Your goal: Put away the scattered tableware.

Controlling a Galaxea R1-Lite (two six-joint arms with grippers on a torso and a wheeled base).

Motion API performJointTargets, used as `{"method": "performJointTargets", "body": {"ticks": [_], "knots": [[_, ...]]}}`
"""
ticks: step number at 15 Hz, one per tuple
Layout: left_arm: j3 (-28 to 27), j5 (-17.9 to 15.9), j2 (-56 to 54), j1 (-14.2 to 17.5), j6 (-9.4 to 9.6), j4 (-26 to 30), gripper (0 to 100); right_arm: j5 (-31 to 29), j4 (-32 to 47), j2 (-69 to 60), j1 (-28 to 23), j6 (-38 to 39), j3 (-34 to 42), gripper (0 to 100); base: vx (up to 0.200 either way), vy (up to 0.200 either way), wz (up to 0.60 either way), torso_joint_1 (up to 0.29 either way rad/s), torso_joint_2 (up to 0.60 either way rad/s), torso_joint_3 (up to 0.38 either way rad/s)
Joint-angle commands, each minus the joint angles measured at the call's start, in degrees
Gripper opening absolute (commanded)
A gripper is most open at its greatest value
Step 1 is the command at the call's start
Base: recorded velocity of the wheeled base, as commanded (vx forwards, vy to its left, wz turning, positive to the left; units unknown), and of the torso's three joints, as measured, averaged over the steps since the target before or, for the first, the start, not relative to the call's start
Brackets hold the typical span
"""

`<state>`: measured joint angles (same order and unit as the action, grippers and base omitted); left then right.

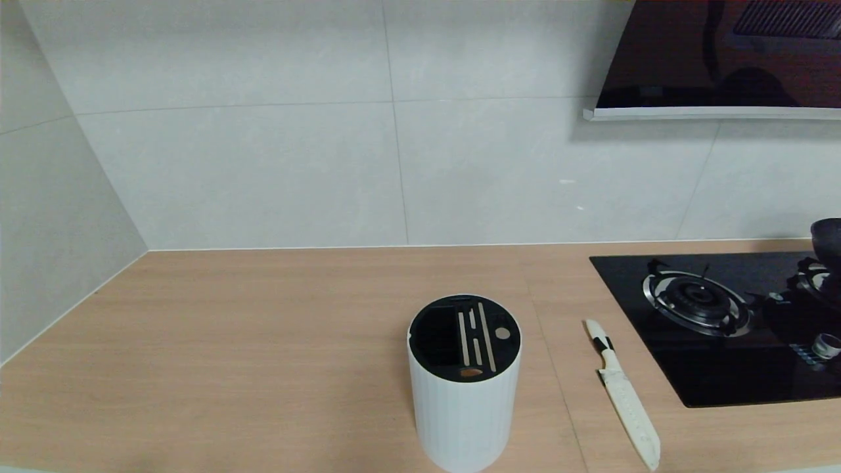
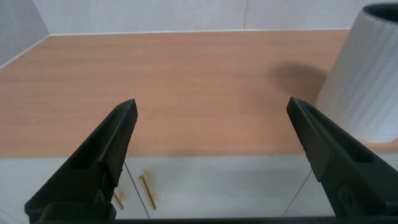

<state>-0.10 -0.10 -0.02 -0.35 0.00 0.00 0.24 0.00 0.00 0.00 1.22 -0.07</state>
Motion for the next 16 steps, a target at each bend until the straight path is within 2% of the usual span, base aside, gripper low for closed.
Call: {"method": "performJointTargets", "body": {"ticks": [1,16], "knots": [[0.0,0.0,0.0,0.0,0.00,0.0,100,0.0,0.0,0.1,0.0,0.0,0.0,100,0.000,0.000,0.00,0.193,-0.38,-0.193],[0.0,0.0,0.0,0.0,0.00,0.0,100,0.0,0.0,0.1,0.0,0.0,0.0,100,0.000,0.000,-0.04,0.013,-0.03,-0.015]]}}
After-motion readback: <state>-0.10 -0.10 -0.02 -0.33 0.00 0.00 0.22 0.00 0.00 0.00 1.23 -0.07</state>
